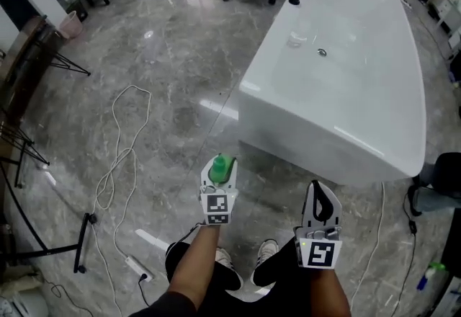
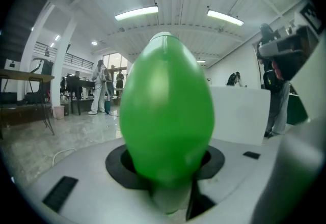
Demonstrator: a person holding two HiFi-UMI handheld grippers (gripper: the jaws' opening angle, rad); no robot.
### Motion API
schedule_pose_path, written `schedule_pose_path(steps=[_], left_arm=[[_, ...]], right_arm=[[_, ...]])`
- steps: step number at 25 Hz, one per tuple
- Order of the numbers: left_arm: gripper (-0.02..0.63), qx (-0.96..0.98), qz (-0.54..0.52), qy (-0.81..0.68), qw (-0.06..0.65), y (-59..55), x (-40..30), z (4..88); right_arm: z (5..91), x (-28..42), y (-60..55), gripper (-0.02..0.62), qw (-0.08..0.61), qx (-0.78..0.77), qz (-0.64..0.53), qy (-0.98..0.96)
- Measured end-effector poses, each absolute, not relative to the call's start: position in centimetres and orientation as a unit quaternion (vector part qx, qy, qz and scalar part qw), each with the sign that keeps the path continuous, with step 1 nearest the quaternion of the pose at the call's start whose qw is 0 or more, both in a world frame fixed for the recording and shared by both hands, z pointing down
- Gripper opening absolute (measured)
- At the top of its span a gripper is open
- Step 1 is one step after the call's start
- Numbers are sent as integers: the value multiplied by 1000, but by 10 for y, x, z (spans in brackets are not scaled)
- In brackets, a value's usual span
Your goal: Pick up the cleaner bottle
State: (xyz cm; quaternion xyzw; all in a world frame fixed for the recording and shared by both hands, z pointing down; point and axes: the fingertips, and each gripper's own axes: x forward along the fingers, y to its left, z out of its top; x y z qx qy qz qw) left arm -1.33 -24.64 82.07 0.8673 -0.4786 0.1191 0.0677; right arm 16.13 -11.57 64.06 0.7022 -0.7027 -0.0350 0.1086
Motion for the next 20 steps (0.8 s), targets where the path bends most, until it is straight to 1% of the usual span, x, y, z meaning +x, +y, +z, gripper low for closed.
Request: schedule_pose_path(steps=[2,6,8,11,14,16,20], left_arm=[[178,869,114,-477,63,-240,-6,752],[178,877,116,-464,55,-224,16,625],[178,877,113,-461,66,-214,27,566],[178,872,115,-464,102,-187,40,488],[178,869,107,-467,128,-164,51,427],[178,873,100,-460,128,-155,62,396],[178,890,97,-429,117,-135,91,349]], right_arm=[[595,171,-112,17,130,707,-20,-695],[500,184,-101,17,140,711,13,-689],[455,193,-93,17,147,713,31,-685],[394,206,-77,17,144,713,43,-685],[349,218,-63,17,118,708,37,-695],[330,228,-57,17,108,707,33,-698],[305,246,-38,17,112,709,23,-696]])
